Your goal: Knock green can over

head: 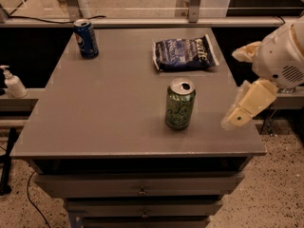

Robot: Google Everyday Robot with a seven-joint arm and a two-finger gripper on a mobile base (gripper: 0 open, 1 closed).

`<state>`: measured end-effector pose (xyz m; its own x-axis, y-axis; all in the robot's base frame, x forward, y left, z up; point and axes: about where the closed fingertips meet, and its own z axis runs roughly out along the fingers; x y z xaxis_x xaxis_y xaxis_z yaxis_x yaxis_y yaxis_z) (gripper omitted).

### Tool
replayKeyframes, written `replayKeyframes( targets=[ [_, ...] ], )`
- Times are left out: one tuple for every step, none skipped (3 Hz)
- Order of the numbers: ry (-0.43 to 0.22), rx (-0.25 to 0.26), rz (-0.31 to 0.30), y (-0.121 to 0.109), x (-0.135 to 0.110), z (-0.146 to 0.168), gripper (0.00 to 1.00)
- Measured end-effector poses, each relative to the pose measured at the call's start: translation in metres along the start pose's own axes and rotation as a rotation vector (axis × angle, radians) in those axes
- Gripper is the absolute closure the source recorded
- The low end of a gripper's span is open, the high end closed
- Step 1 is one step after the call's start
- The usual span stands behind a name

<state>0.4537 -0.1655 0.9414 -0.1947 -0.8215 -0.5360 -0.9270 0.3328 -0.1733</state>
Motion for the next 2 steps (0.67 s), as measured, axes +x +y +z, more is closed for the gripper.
replayKeyframes(
  targets=[
    [-0.19, -0.058, 0.09, 0.0, -0.018, 0.041, 0.0],
    [-0.377, -0.1, 0.156, -0.004, -0.033, 0.075, 0.0]
  ],
)
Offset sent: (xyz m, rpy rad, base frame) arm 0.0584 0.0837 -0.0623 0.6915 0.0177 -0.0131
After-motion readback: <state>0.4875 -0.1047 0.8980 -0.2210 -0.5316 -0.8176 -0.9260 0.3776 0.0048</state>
